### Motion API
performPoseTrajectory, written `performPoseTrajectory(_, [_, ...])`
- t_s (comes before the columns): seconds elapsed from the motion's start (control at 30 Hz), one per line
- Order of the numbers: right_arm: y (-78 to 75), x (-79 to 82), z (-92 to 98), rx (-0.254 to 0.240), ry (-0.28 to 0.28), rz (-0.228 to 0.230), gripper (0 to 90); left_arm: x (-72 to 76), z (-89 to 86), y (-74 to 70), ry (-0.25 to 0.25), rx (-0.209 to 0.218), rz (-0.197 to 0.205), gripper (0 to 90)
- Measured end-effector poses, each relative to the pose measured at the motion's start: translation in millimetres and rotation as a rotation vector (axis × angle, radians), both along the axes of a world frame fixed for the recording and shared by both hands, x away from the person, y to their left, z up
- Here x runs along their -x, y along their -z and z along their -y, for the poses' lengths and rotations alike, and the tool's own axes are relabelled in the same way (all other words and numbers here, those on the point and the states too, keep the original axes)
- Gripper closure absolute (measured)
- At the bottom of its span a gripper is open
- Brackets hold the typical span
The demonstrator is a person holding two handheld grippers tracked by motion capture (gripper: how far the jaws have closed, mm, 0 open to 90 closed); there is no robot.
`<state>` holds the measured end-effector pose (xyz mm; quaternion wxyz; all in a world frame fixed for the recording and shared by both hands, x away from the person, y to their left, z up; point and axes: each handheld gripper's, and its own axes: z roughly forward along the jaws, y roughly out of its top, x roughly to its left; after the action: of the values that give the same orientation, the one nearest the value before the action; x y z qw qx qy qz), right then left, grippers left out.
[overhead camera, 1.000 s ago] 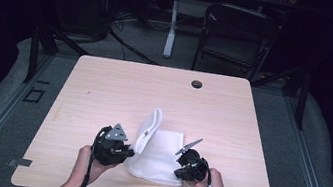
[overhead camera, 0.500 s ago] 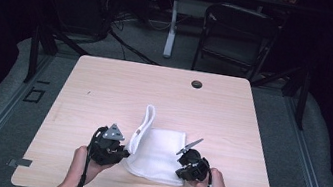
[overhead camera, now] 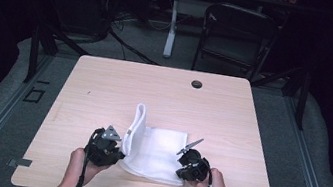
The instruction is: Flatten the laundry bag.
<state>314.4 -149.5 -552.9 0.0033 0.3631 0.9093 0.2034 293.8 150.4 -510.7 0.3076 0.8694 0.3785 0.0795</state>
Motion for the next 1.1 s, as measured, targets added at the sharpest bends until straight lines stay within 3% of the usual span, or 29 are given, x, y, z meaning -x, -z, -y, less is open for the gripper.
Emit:
performPoseTrajectory(0.53, [-0.2,0.4,1.5,0.005,0.012,0.000,90.0,-0.9,-7.9,10.2,-0.021,-0.025,-0.037,80.5])
performPoseTrajectory(0.67, [-0.3,0.4,1.3,0.007,0.011,0.000,90.0,-0.3,-12.4,14.0,-0.038,-0.004,-0.080,81.1])
performPoseTrajectory(1.1, [-1.9,2.5,6.8,0.030,0.003,-0.010,90.0,1.0,-8.4,21.8,-0.038,0.013,-0.146,81.7])
